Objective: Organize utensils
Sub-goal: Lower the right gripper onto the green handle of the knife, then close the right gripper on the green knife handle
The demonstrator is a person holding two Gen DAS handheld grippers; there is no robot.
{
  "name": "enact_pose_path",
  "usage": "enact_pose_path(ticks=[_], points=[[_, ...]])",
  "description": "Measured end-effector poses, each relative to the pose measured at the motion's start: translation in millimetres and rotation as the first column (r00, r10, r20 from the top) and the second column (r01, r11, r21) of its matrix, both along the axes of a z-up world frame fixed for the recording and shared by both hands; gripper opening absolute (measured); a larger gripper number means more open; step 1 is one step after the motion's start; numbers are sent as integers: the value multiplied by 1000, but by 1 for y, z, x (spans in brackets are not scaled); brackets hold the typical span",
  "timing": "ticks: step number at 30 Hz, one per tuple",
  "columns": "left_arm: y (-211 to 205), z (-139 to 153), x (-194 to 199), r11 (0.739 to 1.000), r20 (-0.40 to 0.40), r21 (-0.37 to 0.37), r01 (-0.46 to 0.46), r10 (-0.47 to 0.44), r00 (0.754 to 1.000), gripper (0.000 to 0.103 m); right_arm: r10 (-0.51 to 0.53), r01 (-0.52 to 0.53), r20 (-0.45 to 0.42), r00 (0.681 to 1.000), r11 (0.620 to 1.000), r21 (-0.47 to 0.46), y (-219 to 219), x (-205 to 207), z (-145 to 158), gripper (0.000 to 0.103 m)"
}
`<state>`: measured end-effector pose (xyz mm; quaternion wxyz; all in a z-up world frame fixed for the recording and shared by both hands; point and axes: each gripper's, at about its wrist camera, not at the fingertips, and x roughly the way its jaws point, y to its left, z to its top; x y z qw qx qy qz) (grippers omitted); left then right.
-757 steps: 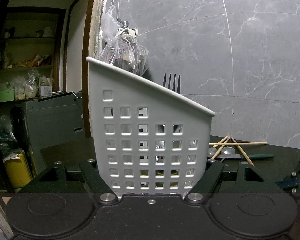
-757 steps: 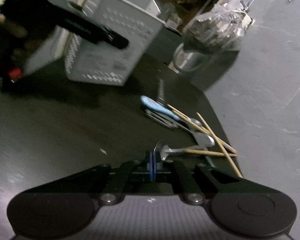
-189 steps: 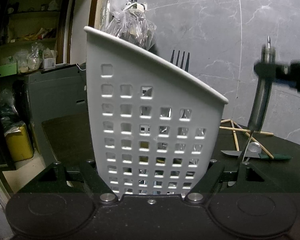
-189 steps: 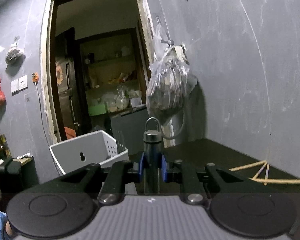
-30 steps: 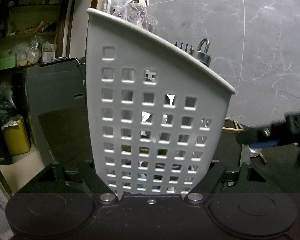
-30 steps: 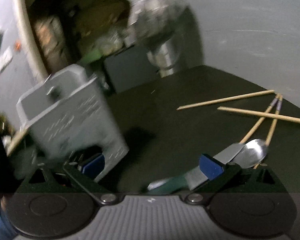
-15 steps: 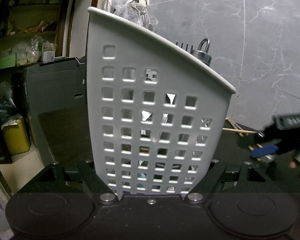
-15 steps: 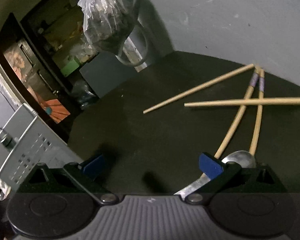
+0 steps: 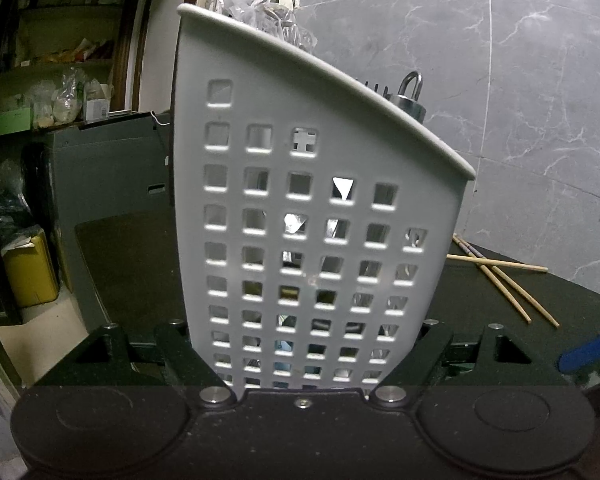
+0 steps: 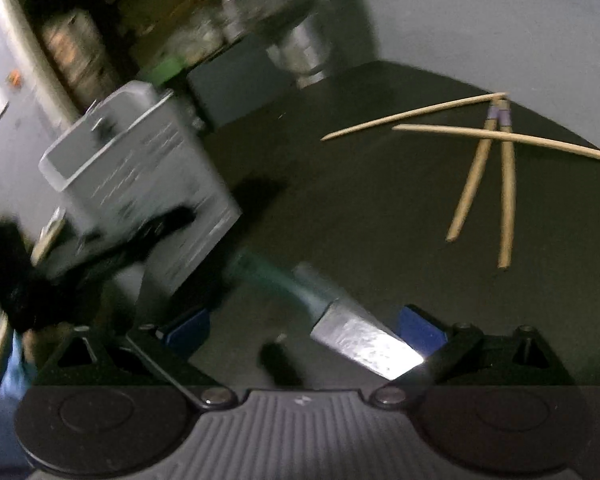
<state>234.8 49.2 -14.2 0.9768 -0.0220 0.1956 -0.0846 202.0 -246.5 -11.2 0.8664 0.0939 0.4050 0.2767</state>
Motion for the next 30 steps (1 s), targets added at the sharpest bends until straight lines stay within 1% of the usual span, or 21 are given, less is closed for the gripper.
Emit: enact_pose_path(ticks=[3, 4, 6, 13, 15, 17, 21, 23, 24, 26, 27, 30], points=[[0, 0, 0, 1000, 0, -1, 0, 0, 1000, 81, 70, -65, 52, 996, 994, -89, 17, -5, 8, 103], [0, 0, 0, 1000, 0, 0, 0, 0, 1000, 81, 96, -86, 78, 992, 989, -120, 23, -3, 12, 103], [0, 0, 0, 1000, 0, 1, -1, 1, 1000, 81, 140, -121, 100, 985, 978, -168, 32, 3, 16, 103], [0, -1, 1, 1000, -1, 2, 0, 0, 1000, 81, 269, -230, 101, 958, 927, -296, 64, 35, 14, 102], [0, -1, 1, 1000, -1, 2, 0, 0, 1000, 81, 308, -266, 81, 948, 906, -330, 74, 43, 12, 98], [0, -1, 1, 1000, -1, 3, 0, 0, 1000, 81, 333, -290, 63, 941, 888, -357, 83, 48, 10, 87], [0, -1, 2, 1000, -1, 1, 2, -2, 1000, 81, 388, -338, 55, 920, 857, -389, 95, 49, 11, 77], [0, -1, 1, 1000, -1, 1, 1, -1, 1000, 81, 407, -357, 52, 912, 850, -388, 100, 48, 12, 65], [0, -1, 1, 1000, -2, 1, 1, -1, 1000, 81, 417, -365, 54, 907, 845, -391, 102, 46, 13, 61], [0, -1, 1, 1000, -2, 0, 1, -1, 1000, 81, 434, -382, 48, 900, 836, -393, 106, 44, 15, 48], [0, -1, 1, 1000, -2, 0, 1, -1, 1000, 81, 440, -389, 44, 897, 832, -395, 108, 43, 16, 46], [0, -1, 1, 1000, -2, 1, 1, -1, 1000, 81, 440, -393, 32, 898, 830, -396, 111, 45, 17, 46]])
